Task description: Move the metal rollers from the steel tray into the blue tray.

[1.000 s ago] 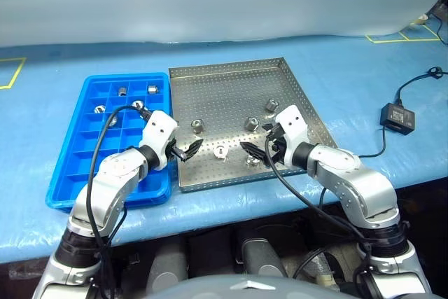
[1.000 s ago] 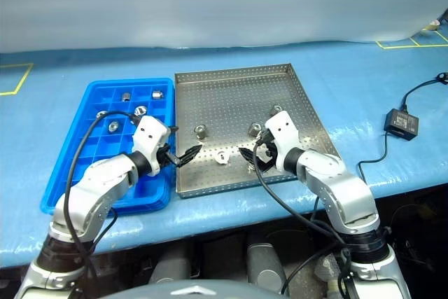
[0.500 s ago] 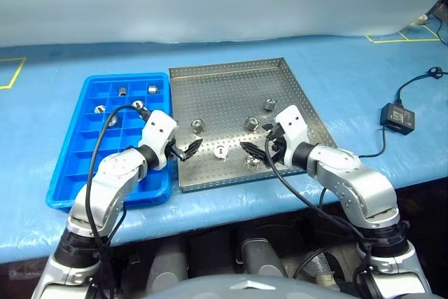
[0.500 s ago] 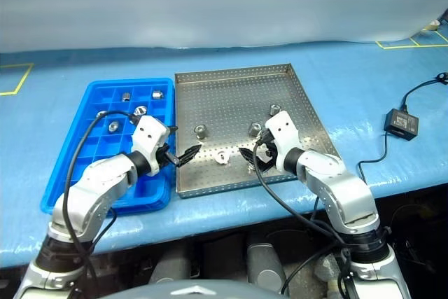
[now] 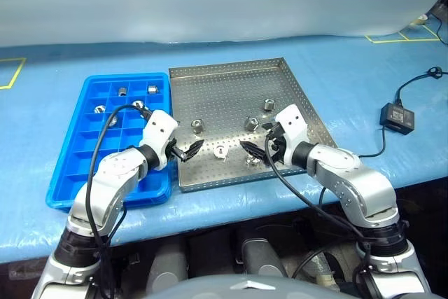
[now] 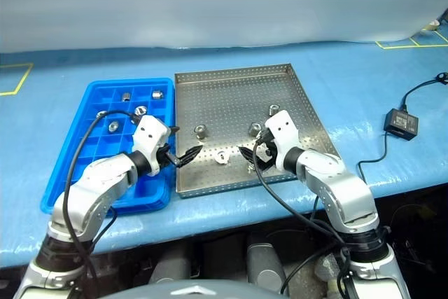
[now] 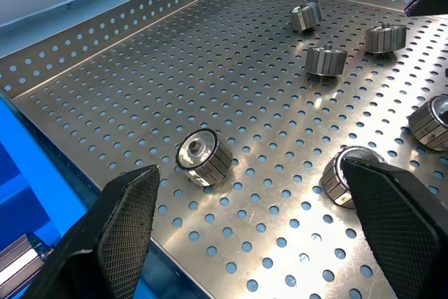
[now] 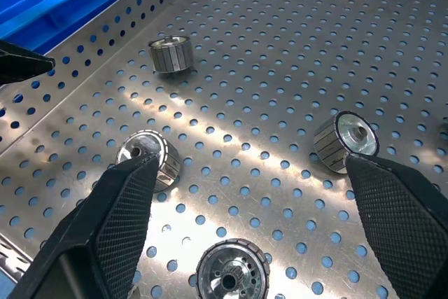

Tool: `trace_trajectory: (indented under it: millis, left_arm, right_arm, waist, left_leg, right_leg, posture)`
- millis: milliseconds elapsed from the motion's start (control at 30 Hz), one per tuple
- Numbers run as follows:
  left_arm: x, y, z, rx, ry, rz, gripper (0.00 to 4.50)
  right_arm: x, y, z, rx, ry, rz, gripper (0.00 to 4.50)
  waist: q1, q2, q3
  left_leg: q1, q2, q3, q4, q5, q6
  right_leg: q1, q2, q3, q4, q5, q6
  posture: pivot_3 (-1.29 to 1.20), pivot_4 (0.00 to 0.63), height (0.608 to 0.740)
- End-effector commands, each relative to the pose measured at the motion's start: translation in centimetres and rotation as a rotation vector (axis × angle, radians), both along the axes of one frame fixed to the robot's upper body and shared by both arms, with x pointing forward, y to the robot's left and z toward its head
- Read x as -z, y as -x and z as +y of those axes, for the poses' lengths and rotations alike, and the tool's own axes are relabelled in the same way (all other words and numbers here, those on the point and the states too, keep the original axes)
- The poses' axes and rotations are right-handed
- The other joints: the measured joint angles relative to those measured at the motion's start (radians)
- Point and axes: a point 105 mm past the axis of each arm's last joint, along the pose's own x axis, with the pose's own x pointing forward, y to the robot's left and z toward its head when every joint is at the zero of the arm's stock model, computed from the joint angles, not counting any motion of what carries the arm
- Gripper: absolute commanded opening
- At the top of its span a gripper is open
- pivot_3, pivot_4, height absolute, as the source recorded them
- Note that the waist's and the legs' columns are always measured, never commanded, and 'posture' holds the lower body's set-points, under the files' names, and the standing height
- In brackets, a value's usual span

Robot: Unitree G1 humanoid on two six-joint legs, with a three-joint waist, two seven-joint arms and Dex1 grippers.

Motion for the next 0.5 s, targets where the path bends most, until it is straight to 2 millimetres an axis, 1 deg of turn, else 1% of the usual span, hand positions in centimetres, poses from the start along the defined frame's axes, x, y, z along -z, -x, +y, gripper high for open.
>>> trace_trajectory:
  millis: [33,267,367,500]
  left_arm:
    - [-1.4,0.2,-0.8,0.047,0.0,-0.051,4.5]
    - [-1.2,0.3,-2.0,0.122,-0.017,-0.028,4.5]
    - [-0.7,0.6,-3.0,0.192,-0.049,-0.004,4.5]
    - [0.1,0.1,-4.0,0.246,-0.107,0.027,4.5]
  right_arm:
    - [-1.4,0.1,0.1,-0.006,-0.022,-0.061,4.47]
    - [-1.3,0.9,0.5,-0.033,-0.025,-0.064,4.47]
    - [-1.2,1.3,0.6,-0.033,-0.026,-0.065,4.47]
    - [-1.0,1.6,0.6,-0.018,-0.033,-0.067,4.47]
  waist:
    - [0.0,0.0,0.0]
    - [-0.007,0.0,0.0]
    - [-0.013,0.0,0.0]
    - [-0.02,0.0,0.0]
  left_leg:
    - [0.0,0.0,0.0,0.0,0.0,0.0]
    - [0.0,0.0,0.0,0.0,0.0,0.0]
    - [0.0,0.0,0.0,0.0,0.0,0.0]
    - [0.0,0.0,0.0,0.001,0.0,0.0]
  right_leg:
    - [0.0,0.0,0.0,0.0,0.0,0.0]
    - [0.0,0.0,0.0,0.0,0.0,0.0]
    - [0.0,0.0,0.0,0.0,0.0,0.0]
    - [0.001,0.0,0.0,0.0,0.0,0.0]
  posture:
    - [-0.13,0.15,0.74]
    - [-0.16,0.15,0.74]
    - [-0.18,0.15,0.74]
    - [-0.21,0.15,0.74]
